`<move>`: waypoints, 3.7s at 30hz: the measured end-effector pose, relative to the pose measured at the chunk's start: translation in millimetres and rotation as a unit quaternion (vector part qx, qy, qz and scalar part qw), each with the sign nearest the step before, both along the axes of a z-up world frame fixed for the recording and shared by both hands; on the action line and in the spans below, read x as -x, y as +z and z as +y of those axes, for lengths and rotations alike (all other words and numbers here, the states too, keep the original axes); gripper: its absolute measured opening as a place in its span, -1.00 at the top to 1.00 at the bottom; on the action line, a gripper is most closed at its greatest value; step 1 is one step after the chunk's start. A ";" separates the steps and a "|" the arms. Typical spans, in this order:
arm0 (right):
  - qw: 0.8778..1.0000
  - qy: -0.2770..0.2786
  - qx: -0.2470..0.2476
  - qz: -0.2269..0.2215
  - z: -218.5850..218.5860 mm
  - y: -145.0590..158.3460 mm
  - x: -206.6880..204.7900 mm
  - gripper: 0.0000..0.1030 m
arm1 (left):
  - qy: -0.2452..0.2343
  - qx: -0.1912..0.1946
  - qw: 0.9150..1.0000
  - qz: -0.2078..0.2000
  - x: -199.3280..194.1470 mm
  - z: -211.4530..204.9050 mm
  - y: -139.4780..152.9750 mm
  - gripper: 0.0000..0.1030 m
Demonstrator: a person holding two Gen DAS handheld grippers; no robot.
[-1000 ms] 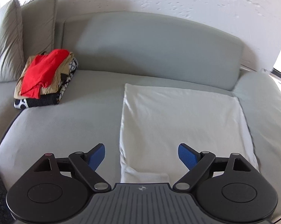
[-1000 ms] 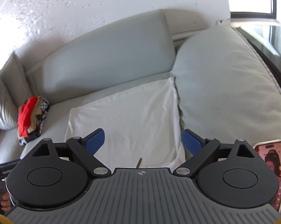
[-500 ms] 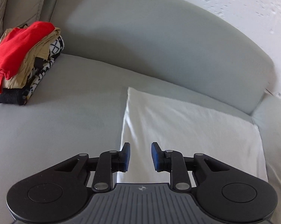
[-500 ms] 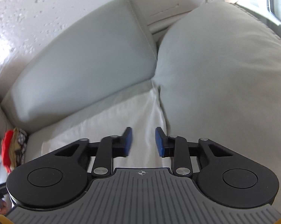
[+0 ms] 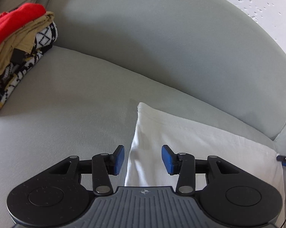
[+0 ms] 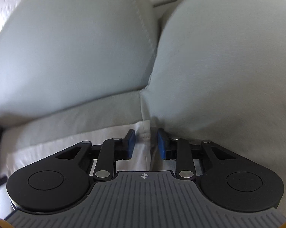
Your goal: Fold clothes
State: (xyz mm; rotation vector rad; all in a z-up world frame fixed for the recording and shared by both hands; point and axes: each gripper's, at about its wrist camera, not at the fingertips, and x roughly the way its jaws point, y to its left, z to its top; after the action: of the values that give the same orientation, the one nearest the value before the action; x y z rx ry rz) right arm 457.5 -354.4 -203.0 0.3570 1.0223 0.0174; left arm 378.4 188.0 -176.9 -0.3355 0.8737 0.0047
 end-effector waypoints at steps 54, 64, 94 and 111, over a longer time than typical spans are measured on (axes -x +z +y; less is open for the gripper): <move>0.993 -0.110 0.010 -0.044 2.9 92.8 348.6 0.93 | -0.014 -0.075 0.997 -0.014 274.2 -6.7 65.5 0.95; 0.992 -0.102 0.034 -0.058 0.5 102.3 403.2 0.93 | -0.005 -0.071 0.997 -0.033 340.7 -5.2 69.6 0.95; 0.998 -0.006 -0.058 0.000 59.0 93.5 416.9 0.18 | -0.130 -0.100 0.986 -0.023 375.5 -70.9 58.4 0.38; 0.972 -0.099 -0.211 0.036 19.2 52.4 477.6 -0.04 | -0.077 0.082 0.992 0.066 431.3 -27.9 22.2 0.36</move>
State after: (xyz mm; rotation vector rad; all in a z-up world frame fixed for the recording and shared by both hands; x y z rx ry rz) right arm -20.1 -335.2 -150.6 0.8523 1.0474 0.0427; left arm -52.9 160.0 -154.7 -0.4236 1.0318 -0.1902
